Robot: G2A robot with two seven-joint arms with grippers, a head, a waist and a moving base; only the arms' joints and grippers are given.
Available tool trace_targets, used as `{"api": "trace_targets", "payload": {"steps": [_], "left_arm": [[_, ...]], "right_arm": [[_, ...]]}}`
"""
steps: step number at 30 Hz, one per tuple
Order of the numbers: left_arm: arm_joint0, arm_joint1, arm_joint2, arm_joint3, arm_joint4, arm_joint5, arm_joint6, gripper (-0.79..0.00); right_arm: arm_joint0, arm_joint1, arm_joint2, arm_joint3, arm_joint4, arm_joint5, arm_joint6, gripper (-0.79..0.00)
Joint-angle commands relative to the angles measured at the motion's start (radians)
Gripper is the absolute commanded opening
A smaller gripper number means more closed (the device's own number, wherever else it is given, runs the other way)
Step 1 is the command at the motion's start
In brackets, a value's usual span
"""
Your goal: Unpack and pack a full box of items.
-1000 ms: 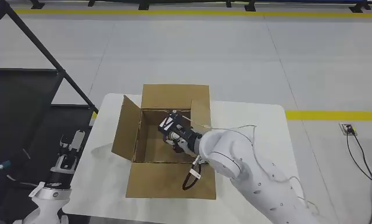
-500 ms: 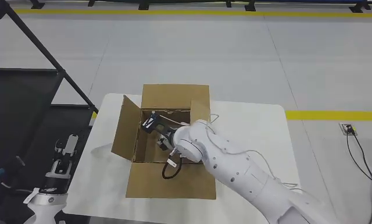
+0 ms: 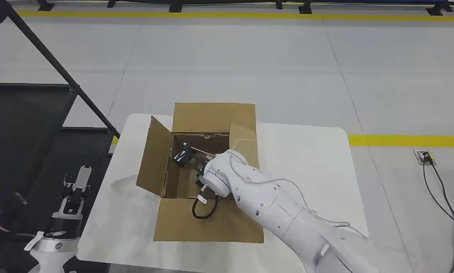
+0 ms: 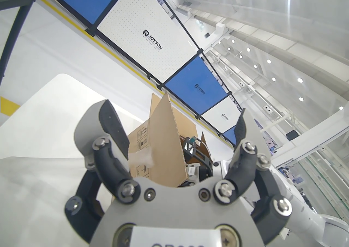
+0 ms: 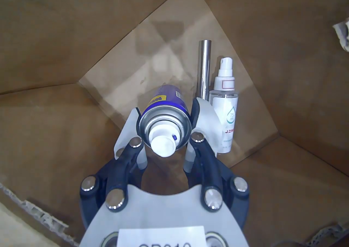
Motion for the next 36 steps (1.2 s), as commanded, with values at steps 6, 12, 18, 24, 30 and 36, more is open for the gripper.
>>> {"api": "trace_targets", "payload": {"steps": [6, 12, 18, 24, 30, 36], "left_arm": [[0.002, -0.001, -0.003, -0.001, -0.001, -0.005, -0.006, 0.0], [0.0, -0.001, -0.002, -0.004, -0.001, -0.005, -0.014, 0.0], [-0.002, -0.002, 0.004, -0.008, 0.002, -0.007, -0.016, 0.0], [-0.008, -0.004, 0.022, -0.025, 0.006, -0.007, -0.017, 0.0], [-0.015, -0.005, 0.052, -0.036, 0.029, -0.004, -0.021, 0.0], [-0.029, -0.006, 0.076, -0.039, 0.049, 0.009, -0.035, 0.0]], "right_arm": [[0.022, -0.046, 0.0, 0.083, 0.01, -0.021, -0.009, -0.08], [0.04, -0.061, 0.019, 0.078, 0.004, -0.03, -0.02, -0.037], [0.045, -0.03, 0.084, -0.064, -0.019, -0.015, -0.025, 0.0], [-0.037, 0.067, 0.258, -0.388, -0.112, 0.054, 0.015, 0.0], [-0.311, 0.2, 0.629, -0.876, -0.193, -0.021, 0.188, 0.0], [-0.54, 0.266, 1.0, -1.09, -0.017, -0.144, 0.28, 0.0]]}}
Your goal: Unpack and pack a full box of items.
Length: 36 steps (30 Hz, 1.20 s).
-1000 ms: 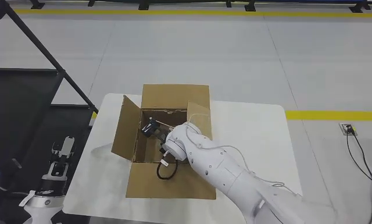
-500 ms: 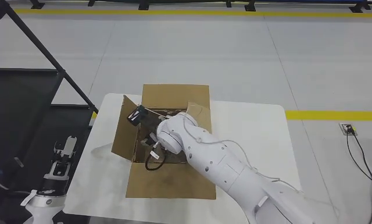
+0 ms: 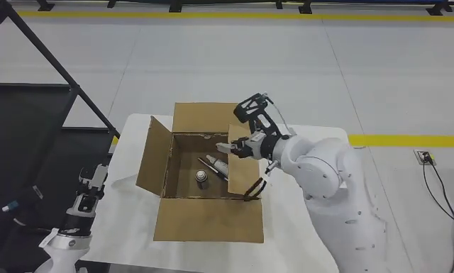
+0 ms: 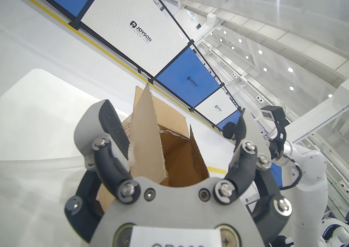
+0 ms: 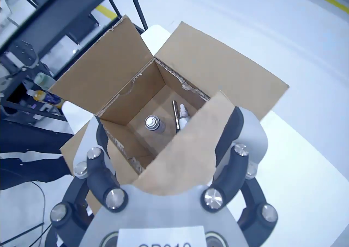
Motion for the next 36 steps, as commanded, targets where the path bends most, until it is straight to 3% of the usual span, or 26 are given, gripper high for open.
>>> {"api": "trace_targets", "payload": {"steps": [1, 12, 26, 32, 36], "left_arm": [[-0.01, 0.0, 0.014, 0.002, 0.015, 0.009, -0.014, 0.0], [-0.108, 0.001, 0.123, 0.025, 0.101, 0.077, -0.074, 0.0], [-0.182, -0.002, 0.237, 0.071, 0.162, 0.126, -0.116, 0.0], [-0.191, -0.003, 0.266, 0.069, 0.181, 0.134, -0.121, 0.0], [-0.196, -0.003, 0.279, 0.07, 0.188, 0.14, -0.123, 0.0]], "right_arm": [[-0.055, 0.016, 0.128, -0.024, 0.022, -0.011, 0.025, 0.0], [-0.076, 0.018, 0.129, -0.005, 0.026, -0.016, -0.001, 0.0], [-0.055, 0.045, 0.189, 0.398, 0.281, -0.016, 0.064, 0.0], [-0.02, 0.052, 0.169, 0.538, 0.477, -0.128, 0.135, 0.0], [0.001, 0.058, 0.154, 0.608, 0.526, -0.156, 0.141, 0.0]]}}
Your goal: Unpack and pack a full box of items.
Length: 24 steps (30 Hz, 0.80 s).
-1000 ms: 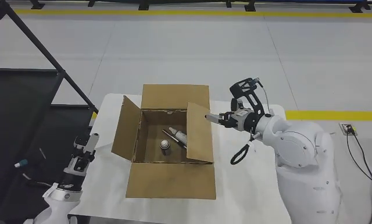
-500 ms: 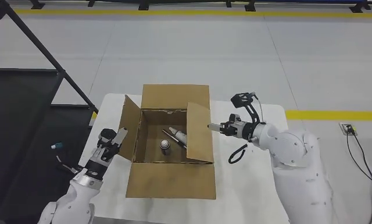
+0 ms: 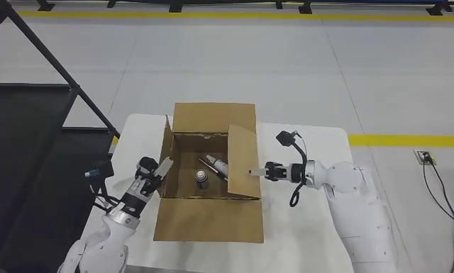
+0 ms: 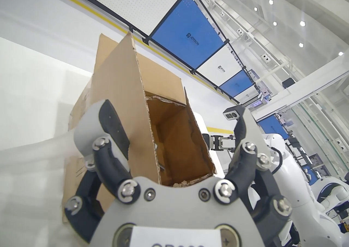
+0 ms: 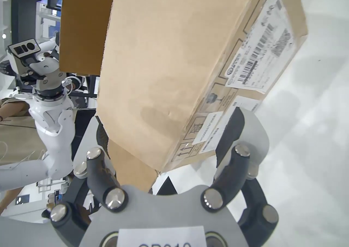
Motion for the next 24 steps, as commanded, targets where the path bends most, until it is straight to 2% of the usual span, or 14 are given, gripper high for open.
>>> {"api": "trace_targets", "payload": {"steps": [1, 7, 13, 21, 24], "left_arm": [[-0.002, 0.0, 0.006, 0.001, 0.003, 0.002, -0.002, 0.0], [-0.008, 0.0, 0.018, 0.005, 0.008, 0.004, -0.008, 0.0], [-0.017, 0.001, 0.028, 0.017, 0.011, 0.0, -0.021, 0.0], [-0.027, 0.003, 0.038, 0.03, 0.015, -0.012, -0.044, 0.0], [-0.026, 0.004, 0.039, 0.031, 0.018, -0.018, -0.05, 0.0]], "right_arm": [[0.009, 0.002, -0.008, 0.028, 0.022, -0.009, -0.001, 0.0], [0.014, 0.012, -0.031, 0.064, 0.11, -0.062, 0.039, 0.0], [-0.014, 0.023, -0.056, 0.026, 0.172, -0.108, 0.071, 0.0], [-0.058, 0.044, -0.089, -0.071, 0.195, -0.107, 0.069, 0.0], [-0.077, 0.054, -0.067, -0.124, 0.166, -0.081, 0.011, 0.0]]}}
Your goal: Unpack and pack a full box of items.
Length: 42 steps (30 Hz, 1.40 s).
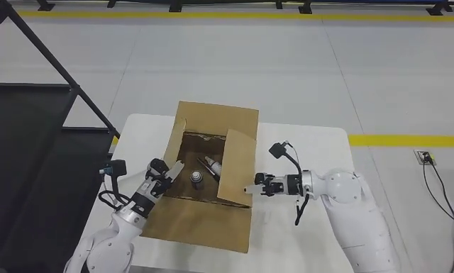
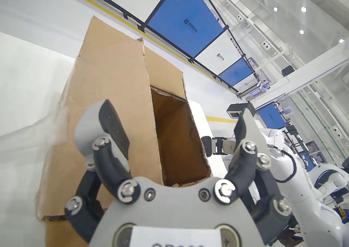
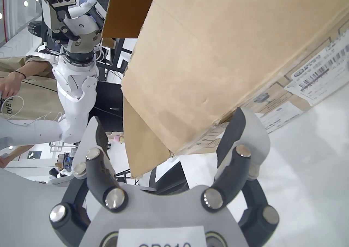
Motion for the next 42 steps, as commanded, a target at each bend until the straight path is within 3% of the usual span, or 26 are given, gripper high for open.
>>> {"api": "trace_targets", "payload": {"steps": [1, 7, 10, 21, 30, 42], "left_arm": [[0.002, 0.001, 0.0, 0.0, 0.001, -0.003, -0.003, 0.0], [0.002, 0.002, 0.005, 0.007, -0.001, -0.009, -0.01, 0.0], [-0.003, 0.002, 0.015, 0.018, -0.001, -0.011, -0.014, 0.0], [-0.025, 0.0, 0.04, 0.067, -0.018, 0.0, -0.015, 0.0], [-0.075, -0.004, 0.08, 0.142, -0.027, 0.01, -0.027, 0.0], [-0.117, -0.007, 0.107, 0.218, -0.041, 0.036, -0.028, 0.0]], "right_arm": [[-0.015, 0.007, 0.019, -0.046, -0.008, 0.016, -0.038, 0.0], [-0.05, 0.016, 0.015, -0.17, 0.01, 0.084, -0.114, 0.0], [-0.042, 0.014, -0.015, -0.184, 0.01, 0.139, -0.164, 0.0], [-0.05, 0.01, -0.045, -0.192, 0.054, 0.178, -0.205, 0.0], [0.097, -0.021, -0.201, 0.015, 0.172, 0.252, -0.273, 0.0], [0.226, -0.047, -0.316, 0.234, 0.214, 0.237, -0.272, 0.0]]}}
